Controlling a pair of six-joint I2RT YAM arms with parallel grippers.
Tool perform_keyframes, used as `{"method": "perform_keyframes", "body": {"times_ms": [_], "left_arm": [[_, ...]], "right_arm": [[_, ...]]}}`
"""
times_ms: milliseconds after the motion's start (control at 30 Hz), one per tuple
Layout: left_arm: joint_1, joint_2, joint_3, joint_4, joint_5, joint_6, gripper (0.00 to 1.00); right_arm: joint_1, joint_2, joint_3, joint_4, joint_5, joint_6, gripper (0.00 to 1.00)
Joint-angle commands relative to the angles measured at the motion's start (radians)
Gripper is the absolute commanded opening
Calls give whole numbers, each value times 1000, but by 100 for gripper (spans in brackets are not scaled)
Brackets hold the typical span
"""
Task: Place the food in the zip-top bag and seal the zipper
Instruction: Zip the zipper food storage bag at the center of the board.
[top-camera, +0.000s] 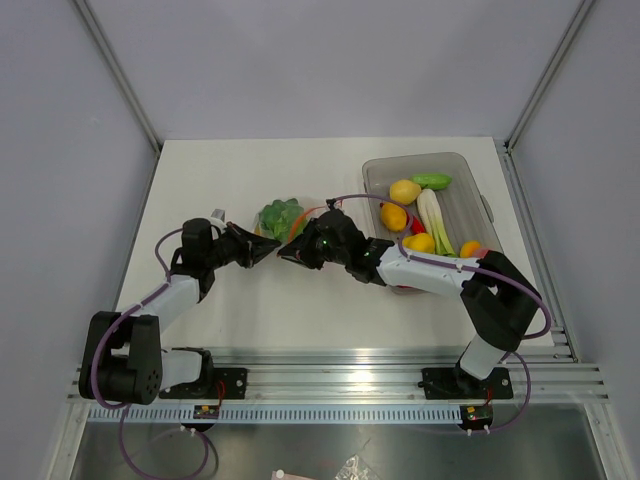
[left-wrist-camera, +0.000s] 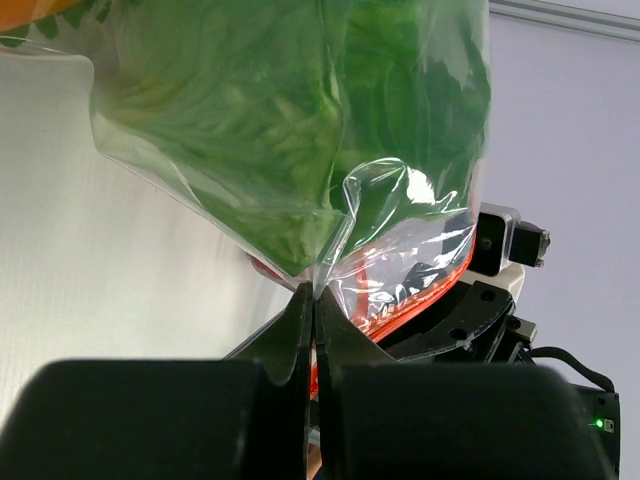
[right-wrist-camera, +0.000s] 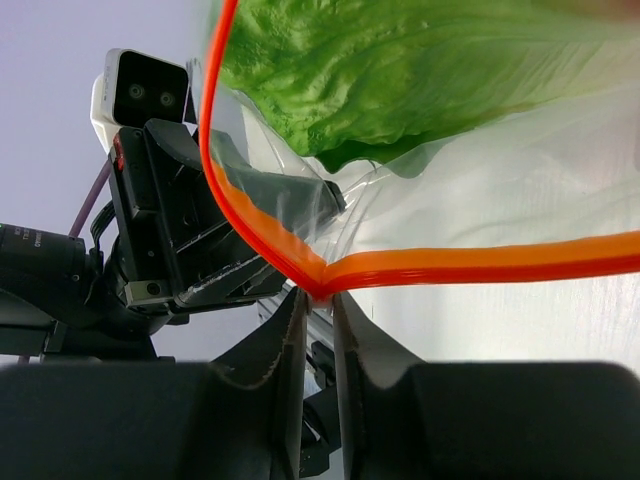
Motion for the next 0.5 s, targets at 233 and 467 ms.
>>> {"method": "perform_keyframes", "body": {"times_ms": [233,467], "left_arm": [[-1,-9,-13,46,0,18,0],[11,20,29,40,26,45,6]], "right_arm": [[-27,19,36,40,-28,-5,5],[-53,11,2,72,-34,-7,0]]}}
